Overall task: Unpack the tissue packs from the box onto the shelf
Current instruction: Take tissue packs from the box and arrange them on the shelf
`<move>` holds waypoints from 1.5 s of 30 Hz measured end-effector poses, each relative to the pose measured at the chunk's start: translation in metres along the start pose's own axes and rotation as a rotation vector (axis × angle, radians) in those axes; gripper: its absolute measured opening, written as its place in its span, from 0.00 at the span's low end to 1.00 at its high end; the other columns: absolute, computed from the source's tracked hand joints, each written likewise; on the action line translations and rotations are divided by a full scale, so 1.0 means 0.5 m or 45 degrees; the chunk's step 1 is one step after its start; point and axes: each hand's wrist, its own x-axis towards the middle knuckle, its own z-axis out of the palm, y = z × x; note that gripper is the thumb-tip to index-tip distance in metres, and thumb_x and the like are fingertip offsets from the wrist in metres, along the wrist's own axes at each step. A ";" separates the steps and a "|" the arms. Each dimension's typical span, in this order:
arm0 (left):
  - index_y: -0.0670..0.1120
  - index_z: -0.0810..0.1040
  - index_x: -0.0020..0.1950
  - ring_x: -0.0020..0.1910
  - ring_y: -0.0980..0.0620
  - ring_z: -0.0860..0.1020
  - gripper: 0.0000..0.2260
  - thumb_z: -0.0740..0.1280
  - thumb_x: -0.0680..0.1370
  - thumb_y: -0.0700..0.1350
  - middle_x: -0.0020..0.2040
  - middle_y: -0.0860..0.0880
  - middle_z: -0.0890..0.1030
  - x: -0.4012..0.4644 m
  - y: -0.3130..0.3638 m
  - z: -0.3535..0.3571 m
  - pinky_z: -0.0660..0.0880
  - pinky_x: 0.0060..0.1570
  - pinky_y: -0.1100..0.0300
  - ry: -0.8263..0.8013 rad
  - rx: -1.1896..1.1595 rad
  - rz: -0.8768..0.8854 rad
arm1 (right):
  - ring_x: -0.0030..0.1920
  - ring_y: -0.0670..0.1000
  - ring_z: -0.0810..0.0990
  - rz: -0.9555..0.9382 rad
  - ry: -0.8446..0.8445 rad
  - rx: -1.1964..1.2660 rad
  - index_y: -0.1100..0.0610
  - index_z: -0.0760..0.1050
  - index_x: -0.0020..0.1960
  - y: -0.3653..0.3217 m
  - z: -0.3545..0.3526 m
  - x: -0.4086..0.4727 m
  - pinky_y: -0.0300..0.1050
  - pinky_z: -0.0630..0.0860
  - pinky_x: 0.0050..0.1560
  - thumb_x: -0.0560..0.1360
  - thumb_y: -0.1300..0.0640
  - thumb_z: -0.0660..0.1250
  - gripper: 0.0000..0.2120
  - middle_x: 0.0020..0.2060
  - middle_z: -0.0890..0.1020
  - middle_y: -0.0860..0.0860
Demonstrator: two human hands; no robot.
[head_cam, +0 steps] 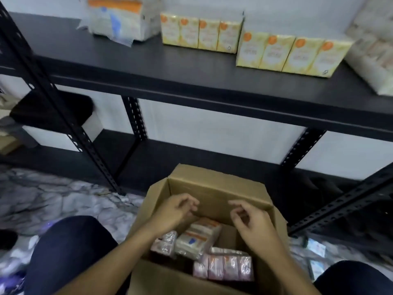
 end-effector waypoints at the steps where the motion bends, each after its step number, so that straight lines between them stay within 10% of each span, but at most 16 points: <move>1: 0.52 0.80 0.51 0.41 0.66 0.80 0.09 0.60 0.83 0.43 0.49 0.54 0.83 0.005 -0.021 0.007 0.73 0.41 0.70 -0.003 0.043 -0.047 | 0.45 0.39 0.81 0.058 -0.055 -0.044 0.42 0.77 0.58 0.031 0.020 -0.006 0.35 0.77 0.46 0.76 0.60 0.69 0.16 0.41 0.83 0.39; 9: 0.46 0.79 0.61 0.59 0.48 0.79 0.12 0.64 0.81 0.49 0.60 0.48 0.81 0.054 -0.116 0.090 0.75 0.57 0.57 -0.302 0.630 -0.222 | 0.57 0.50 0.81 0.582 -0.430 -0.258 0.52 0.72 0.70 0.242 0.138 -0.043 0.41 0.75 0.54 0.78 0.52 0.66 0.21 0.58 0.83 0.51; 21: 0.52 0.60 0.78 0.74 0.43 0.61 0.36 0.69 0.73 0.58 0.77 0.46 0.62 0.104 -0.222 0.148 0.60 0.72 0.48 -0.614 1.258 -0.168 | 0.73 0.52 0.67 0.453 -0.838 -0.661 0.48 0.65 0.75 0.336 0.232 0.000 0.47 0.64 0.72 0.72 0.46 0.72 0.34 0.74 0.68 0.49; 31: 0.52 0.54 0.79 0.74 0.40 0.59 0.40 0.71 0.74 0.56 0.77 0.44 0.60 0.118 -0.282 0.168 0.51 0.75 0.41 -0.574 1.533 -0.196 | 0.70 0.54 0.69 0.476 -0.905 -0.727 0.44 0.66 0.72 0.378 0.264 0.005 0.54 0.64 0.70 0.71 0.43 0.60 0.30 0.70 0.72 0.47; 45: 0.51 0.56 0.78 0.72 0.41 0.63 0.35 0.65 0.76 0.62 0.74 0.43 0.64 0.116 -0.316 0.135 0.56 0.73 0.45 -0.455 1.722 -0.411 | 0.58 0.48 0.80 0.557 -0.743 -0.565 0.48 0.83 0.57 0.369 0.248 0.020 0.45 0.76 0.60 0.72 0.53 0.75 0.14 0.58 0.83 0.47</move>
